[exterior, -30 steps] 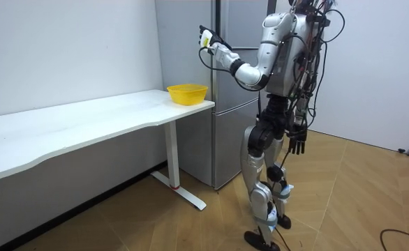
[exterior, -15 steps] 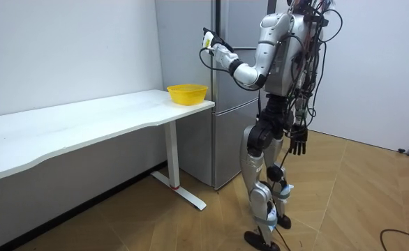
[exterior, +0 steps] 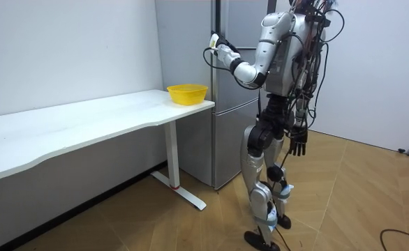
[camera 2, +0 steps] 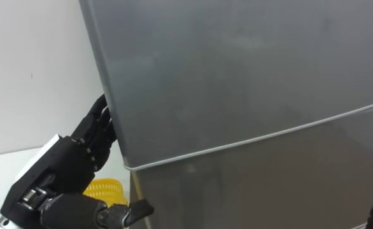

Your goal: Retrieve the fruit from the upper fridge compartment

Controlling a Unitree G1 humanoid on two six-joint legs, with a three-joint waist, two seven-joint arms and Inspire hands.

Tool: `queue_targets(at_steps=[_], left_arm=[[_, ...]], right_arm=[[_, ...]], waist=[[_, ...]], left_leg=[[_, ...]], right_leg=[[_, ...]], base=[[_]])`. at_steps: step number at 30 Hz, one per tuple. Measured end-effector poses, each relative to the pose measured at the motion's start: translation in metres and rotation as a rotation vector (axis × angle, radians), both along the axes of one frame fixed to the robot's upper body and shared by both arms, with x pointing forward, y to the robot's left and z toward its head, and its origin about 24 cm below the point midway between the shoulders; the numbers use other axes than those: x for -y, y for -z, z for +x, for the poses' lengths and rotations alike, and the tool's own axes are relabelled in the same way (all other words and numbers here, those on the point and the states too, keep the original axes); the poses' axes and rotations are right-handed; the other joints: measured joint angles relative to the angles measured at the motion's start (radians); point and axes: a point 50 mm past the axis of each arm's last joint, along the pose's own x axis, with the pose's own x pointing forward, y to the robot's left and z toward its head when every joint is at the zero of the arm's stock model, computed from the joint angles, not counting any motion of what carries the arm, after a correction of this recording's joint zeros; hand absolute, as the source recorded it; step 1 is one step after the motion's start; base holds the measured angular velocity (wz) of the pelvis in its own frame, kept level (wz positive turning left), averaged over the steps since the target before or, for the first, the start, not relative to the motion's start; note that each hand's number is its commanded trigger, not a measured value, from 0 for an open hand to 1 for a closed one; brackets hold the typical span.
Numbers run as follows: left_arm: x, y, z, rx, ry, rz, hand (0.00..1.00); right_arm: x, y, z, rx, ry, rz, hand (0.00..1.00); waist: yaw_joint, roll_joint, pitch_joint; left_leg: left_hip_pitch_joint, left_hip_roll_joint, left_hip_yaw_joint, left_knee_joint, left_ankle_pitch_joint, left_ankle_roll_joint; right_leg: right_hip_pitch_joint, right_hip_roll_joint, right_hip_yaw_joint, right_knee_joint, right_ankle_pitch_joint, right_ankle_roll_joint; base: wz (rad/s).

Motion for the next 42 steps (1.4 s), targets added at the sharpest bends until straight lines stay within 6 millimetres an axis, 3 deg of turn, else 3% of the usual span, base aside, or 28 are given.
queue_targets(at_steps=[12, 26, 42], left_arm=[[0.002, 0.001, 0.000, -0.009, 0.027, 0.010, 0.00], [0.008, -0.007, -0.001, 0.021, 0.089, 0.014, 0.00], [0.017, -0.022, -0.007, 0.074, 0.256, -0.106, 0.00]], right_arm=[[0.000, 0.000, 0.003, 0.004, -0.002, 0.011, 0.00], [0.002, -0.001, 0.008, 0.016, -0.005, 0.008, 0.00], [0.000, 0.000, 0.012, 0.023, -0.059, 0.017, 0.00]], waist=[[-0.024, -0.004, -0.0029], [-0.019, 0.002, -0.0081], [-0.019, 0.004, -0.0022]], left_leg=[[0.000, 0.002, 0.007, 0.000, 0.000, 0.000], [0.000, 0.010, 0.014, 0.000, 0.000, 0.000], [-0.010, 0.015, 0.014, -0.001, 0.000, -0.001]], right_leg=[[0.000, 0.002, 0.011, 0.003, 0.000, 0.000], [0.010, 0.010, 0.007, -0.017, 0.013, -0.005], [0.014, 0.007, 0.000, -0.033, 0.016, -0.004]], base=[[-0.02], [0.00], [0.02]])
